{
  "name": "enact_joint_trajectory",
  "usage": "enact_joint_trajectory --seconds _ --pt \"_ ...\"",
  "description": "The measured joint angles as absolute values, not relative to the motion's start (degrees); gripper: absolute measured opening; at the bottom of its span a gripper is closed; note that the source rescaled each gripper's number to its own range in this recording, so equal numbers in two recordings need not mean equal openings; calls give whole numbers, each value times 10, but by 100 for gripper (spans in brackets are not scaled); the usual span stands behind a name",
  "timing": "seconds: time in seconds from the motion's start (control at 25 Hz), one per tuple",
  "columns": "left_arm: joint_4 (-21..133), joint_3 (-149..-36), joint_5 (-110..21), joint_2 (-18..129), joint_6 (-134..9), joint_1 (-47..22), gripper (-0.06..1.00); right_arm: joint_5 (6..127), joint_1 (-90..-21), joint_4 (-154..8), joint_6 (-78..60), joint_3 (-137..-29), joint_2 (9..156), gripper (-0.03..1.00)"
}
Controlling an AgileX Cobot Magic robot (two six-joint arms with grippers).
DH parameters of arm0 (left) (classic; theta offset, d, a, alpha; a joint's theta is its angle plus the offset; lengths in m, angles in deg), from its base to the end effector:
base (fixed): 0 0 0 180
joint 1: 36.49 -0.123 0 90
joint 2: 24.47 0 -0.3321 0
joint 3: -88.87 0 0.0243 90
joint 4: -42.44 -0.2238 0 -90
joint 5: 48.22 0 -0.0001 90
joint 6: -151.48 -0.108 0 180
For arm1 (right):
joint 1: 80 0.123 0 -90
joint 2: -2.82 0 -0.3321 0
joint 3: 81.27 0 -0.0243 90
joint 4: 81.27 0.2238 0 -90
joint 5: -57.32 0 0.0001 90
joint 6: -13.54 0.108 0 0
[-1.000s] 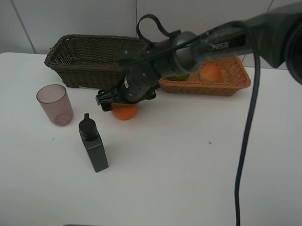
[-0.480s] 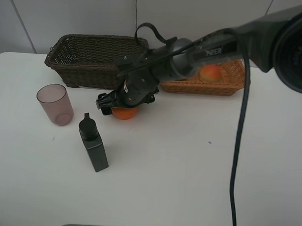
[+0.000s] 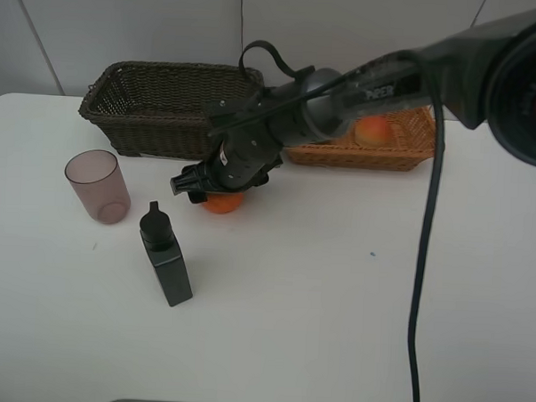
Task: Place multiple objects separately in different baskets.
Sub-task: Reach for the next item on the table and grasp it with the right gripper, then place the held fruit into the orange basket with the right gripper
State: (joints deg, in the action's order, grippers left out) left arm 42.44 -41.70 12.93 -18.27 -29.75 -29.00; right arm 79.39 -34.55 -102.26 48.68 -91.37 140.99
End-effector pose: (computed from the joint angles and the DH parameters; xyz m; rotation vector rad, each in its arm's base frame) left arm -0.0622 0.0082 0.2565 0.1550 2.0330 -0.0685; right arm 0.3569 0.3418 0.1340 -0.6224 2.5223 0.2168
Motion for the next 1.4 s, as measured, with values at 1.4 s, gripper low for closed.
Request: enact_joint_trajectory --seconds 1.4 --pt "424 -417 129 -183 -298 -290 96 861 -346 -1014 459 -914 1337 62"
